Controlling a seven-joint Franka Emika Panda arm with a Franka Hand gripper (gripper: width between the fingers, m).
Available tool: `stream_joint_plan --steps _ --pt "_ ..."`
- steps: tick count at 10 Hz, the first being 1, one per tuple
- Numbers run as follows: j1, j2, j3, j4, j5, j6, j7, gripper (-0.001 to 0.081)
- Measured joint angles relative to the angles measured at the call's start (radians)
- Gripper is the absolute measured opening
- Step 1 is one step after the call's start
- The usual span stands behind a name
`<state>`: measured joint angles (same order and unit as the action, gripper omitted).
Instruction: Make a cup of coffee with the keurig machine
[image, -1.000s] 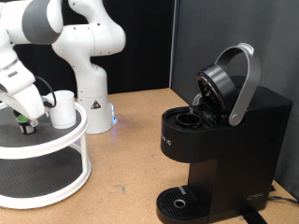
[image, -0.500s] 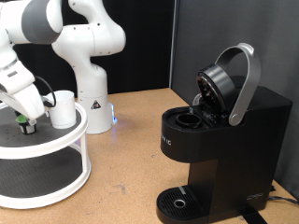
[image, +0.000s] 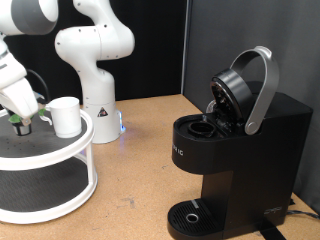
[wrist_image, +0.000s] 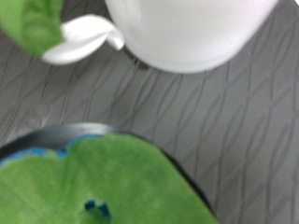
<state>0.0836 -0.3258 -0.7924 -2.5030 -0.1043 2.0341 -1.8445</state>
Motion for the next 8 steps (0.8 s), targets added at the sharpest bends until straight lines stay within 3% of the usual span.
stream_joint_plan --steps 4,6,8 --pt "-0.009 -0.015 0.002 0.011 -0.016 0.000 -0.004 0.0477" --pt "-0.002 -0.015 -0.002 0.036 0.072 -0.038 -0.006 0.0477" --pt "0.011 -0.013 -0.004 0.095 0.179 -0.109 0.002 0.0477"
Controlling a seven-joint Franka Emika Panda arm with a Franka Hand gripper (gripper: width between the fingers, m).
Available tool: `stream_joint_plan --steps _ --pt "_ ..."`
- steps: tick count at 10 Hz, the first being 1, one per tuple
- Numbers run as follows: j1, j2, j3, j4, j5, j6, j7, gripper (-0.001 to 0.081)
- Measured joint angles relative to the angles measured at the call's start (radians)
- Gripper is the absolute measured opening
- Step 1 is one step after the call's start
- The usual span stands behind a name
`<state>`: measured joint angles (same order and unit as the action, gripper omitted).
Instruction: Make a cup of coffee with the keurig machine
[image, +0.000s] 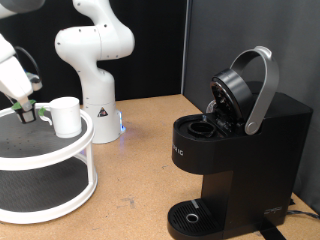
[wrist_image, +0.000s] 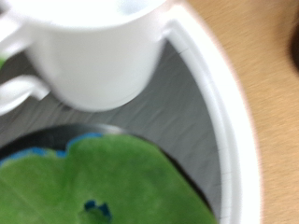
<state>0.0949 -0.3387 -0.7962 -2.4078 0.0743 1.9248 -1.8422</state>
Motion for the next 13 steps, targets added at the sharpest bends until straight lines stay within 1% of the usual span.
stream_joint_plan --steps 1,2,3,4,6,7,8,9,10,11,12,13 --pt "0.010 0.003 0.001 0.032 0.046 -0.035 0.015 0.0477" --pt "0.029 0.013 0.002 0.066 0.090 -0.095 0.025 0.0477" --pt "0.047 0.032 0.008 0.094 0.120 -0.127 0.052 0.0477" --pt "0.058 0.063 0.015 0.109 0.129 -0.133 0.078 0.0477" --pt "0.058 0.062 0.013 0.108 0.135 -0.138 0.056 0.0477" --pt "0.062 0.062 0.013 0.109 0.173 -0.149 0.045 0.0477" --pt "0.072 0.064 0.014 0.116 0.219 -0.184 0.043 0.0477" --pt "0.088 0.071 0.016 0.133 0.269 -0.238 0.050 0.0477" --pt "0.103 0.083 0.024 0.149 0.310 -0.262 0.075 0.0477" --pt "0.117 0.091 0.040 0.160 0.336 -0.263 0.116 0.0477" --pt "0.126 0.099 0.063 0.168 0.360 -0.241 0.159 0.0477" --pt "0.134 0.103 0.090 0.170 0.369 -0.190 0.200 0.0477"
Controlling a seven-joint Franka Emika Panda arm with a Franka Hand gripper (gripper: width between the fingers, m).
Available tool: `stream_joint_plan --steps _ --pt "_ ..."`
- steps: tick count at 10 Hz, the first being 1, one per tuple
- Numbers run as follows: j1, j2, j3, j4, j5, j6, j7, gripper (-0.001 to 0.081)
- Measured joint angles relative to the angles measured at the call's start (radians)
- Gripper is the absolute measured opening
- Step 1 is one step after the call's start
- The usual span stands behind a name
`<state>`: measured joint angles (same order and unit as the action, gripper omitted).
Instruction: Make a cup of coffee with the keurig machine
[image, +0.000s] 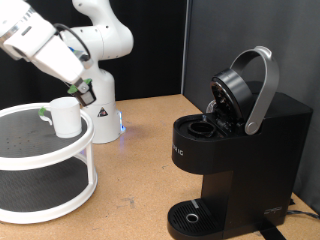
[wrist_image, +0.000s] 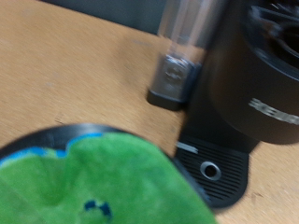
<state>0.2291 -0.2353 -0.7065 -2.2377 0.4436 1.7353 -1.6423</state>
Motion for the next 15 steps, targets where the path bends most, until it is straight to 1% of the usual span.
stream_joint_plan --steps 1,2,3,5,7,8,9,11,12,13,15 --pt "0.008 0.003 0.031 0.000 -0.005 0.062 0.028 0.0477" --pt "0.010 0.008 0.049 -0.001 -0.016 0.098 0.043 0.0477" --pt "0.010 0.008 0.048 -0.001 -0.013 0.087 0.043 0.0477" --pt "0.012 0.014 0.031 0.010 0.051 -0.015 -0.031 0.0477" --pt "0.016 0.013 0.040 0.014 0.123 -0.034 -0.038 0.0477" --pt "0.017 0.009 0.055 0.014 0.148 -0.032 -0.019 0.0477" --pt "0.019 0.006 0.076 0.015 0.151 -0.032 0.030 0.0477" --pt "0.021 0.008 0.125 0.026 0.146 -0.039 0.161 0.0477" --pt "0.023 0.010 0.145 0.032 0.146 -0.038 0.201 0.0477" --pt "0.025 0.013 0.161 0.037 0.146 -0.033 0.220 0.0477" --pt "0.024 0.018 0.167 0.042 0.146 -0.031 0.224 0.0477"
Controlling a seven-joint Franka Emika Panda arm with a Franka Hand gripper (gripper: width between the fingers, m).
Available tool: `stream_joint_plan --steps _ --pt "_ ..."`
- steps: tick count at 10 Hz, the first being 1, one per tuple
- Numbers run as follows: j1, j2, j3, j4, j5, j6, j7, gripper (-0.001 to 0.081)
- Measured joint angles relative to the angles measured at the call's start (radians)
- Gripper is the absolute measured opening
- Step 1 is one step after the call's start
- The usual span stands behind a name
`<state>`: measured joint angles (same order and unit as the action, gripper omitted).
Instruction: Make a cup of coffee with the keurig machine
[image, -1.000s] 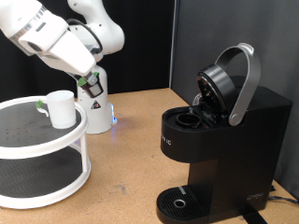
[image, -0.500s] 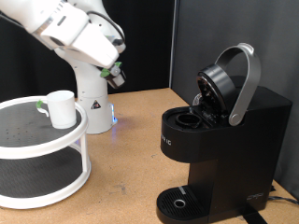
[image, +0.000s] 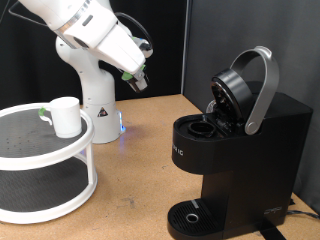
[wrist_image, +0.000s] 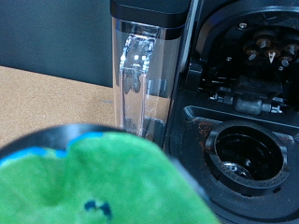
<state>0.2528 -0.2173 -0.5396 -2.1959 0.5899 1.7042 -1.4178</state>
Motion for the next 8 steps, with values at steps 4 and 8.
stream_joint_plan --steps 4,8 --pt "0.011 0.000 0.030 0.031 0.132 -0.014 0.117 0.0477" --pt "0.023 0.006 0.111 0.075 0.137 0.047 0.278 0.0477"
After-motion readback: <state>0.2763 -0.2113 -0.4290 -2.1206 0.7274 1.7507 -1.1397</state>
